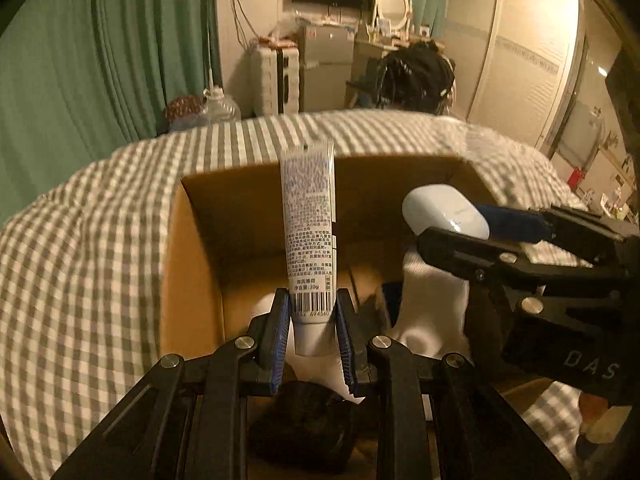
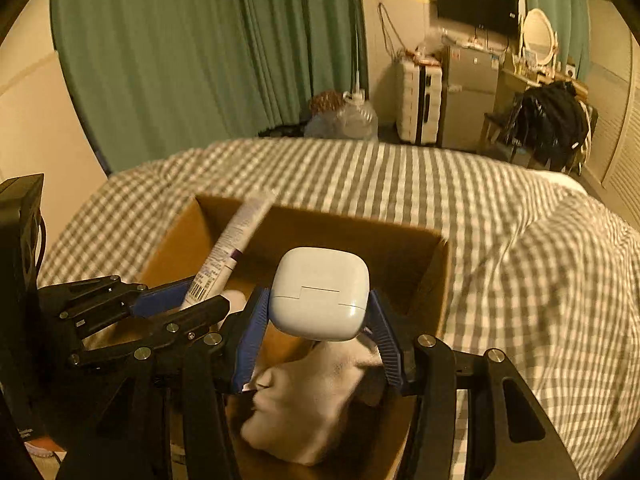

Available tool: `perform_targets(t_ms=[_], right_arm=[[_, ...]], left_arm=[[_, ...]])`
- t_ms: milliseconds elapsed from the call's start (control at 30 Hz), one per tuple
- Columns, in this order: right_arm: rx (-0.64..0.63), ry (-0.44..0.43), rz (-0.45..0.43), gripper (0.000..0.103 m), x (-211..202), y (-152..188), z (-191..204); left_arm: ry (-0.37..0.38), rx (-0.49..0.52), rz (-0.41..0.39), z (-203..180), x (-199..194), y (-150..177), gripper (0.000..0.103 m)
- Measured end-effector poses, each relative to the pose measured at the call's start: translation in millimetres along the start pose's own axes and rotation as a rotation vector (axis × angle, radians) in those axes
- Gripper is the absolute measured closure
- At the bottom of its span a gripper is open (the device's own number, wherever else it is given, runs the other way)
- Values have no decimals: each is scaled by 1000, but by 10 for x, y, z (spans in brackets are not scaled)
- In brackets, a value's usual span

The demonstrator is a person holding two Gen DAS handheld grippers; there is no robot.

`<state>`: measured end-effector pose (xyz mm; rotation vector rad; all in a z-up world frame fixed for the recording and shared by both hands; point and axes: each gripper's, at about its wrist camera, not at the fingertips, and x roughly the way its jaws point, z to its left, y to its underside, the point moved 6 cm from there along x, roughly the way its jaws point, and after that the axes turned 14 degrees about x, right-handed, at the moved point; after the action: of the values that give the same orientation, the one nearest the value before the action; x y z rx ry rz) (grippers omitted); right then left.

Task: Organize objects
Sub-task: 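Lower the tube and earbud case into the box and open both grippers, then move both grippers back toward the tape roll and bear figurine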

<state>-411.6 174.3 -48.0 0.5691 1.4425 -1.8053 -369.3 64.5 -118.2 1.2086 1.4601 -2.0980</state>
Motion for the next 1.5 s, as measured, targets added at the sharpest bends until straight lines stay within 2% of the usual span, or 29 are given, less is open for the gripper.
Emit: perform_targets(t_ms=[267,333,367,400,433,467,533,567,733,867,1067,1267,1367,1500], right_arm=[[9,-15,29,52,109,66,-81],[22,-24,2,43,44,65,-88],[33,-27,-18,34,-11,64,-91],[46,-30,-38,32,-71,56,-89],[55,-35,-52,32,-128,46,-92],[64,-40,-64,31,-193,31,-80],[76,-39,-84,29,-339,26,-74],[79,-38,-98,26,-427,31,-72],[56,-14,-141,20,-886,104,14],[49,9,-222,11,-1377,114,85],[34,-11,-331,9,-2173,176,320],[-11,6,-396,7,-2748,374,543],[-53,21,-409,7,-2934,530,665],[-80,43,-439,4,-3028,739,795]], left_arm=[[7,1,13,-36,35,88,80],[10,-8,10,-44,-35,117,78],[11,-13,8,-48,-77,134,78],[9,-18,5,-57,-132,146,76],[8,-21,0,-64,-188,159,65],[5,-24,-11,-74,-270,167,44],[-19,-34,-46,-93,-442,172,22],[-38,-36,-67,-95,-549,182,19],[-78,-40,-103,-116,-1007,232,19],[-115,-51,-155,-82,-1480,274,10],[-159,-81,-242,-45,-2234,381,7],[-192,-73,-325,-112,-2882,481,4],[-237,-61,-327,-159,-3059,575,2],[-282,-64,-289,-169,-3044,750,2]])
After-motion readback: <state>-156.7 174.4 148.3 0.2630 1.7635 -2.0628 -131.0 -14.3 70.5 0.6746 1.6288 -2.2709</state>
